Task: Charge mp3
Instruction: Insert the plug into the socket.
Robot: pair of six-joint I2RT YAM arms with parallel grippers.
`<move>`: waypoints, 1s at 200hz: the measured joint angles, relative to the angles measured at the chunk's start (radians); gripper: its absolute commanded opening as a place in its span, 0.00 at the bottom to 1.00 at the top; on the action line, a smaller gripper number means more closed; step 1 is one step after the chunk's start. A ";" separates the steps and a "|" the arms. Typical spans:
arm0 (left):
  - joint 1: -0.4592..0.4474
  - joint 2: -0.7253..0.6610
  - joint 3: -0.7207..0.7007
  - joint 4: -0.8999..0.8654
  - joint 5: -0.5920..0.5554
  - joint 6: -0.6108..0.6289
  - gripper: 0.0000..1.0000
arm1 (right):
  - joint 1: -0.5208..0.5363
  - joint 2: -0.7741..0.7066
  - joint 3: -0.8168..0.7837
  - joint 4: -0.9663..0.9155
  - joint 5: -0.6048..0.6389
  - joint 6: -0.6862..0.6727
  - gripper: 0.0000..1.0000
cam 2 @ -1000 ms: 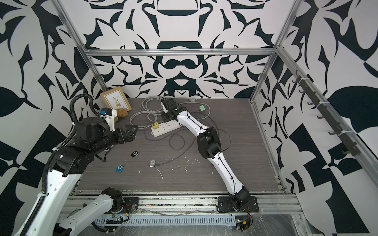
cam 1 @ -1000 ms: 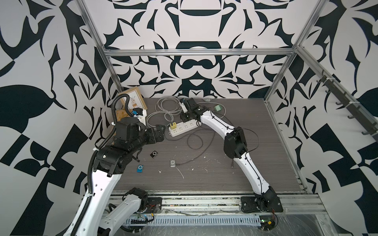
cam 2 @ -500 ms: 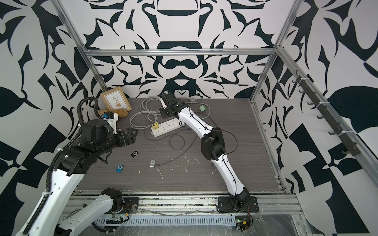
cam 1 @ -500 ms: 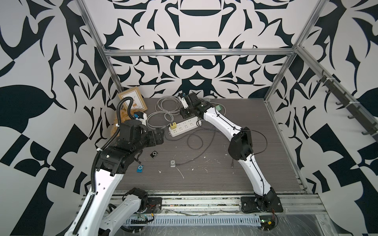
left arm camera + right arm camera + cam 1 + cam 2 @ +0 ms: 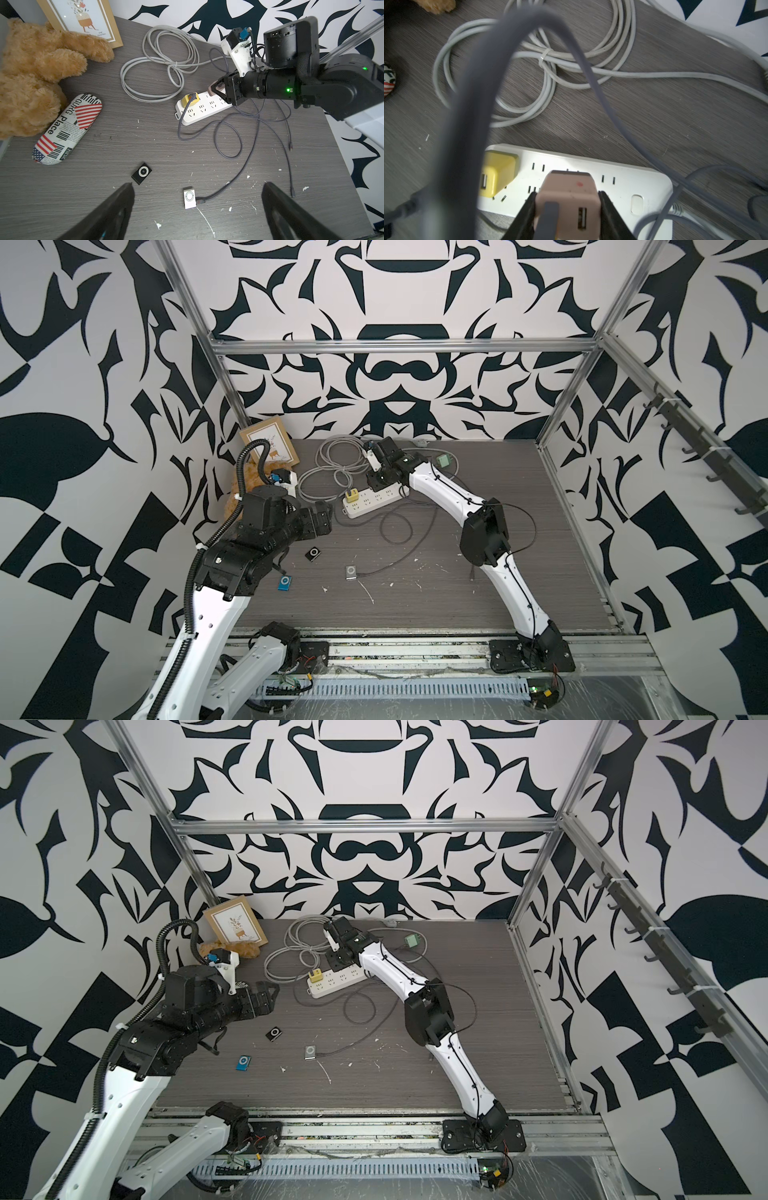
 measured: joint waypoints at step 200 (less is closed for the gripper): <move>0.000 -0.035 -0.018 -0.006 -0.033 -0.006 1.00 | 0.000 0.059 -0.001 0.036 0.008 -0.003 0.00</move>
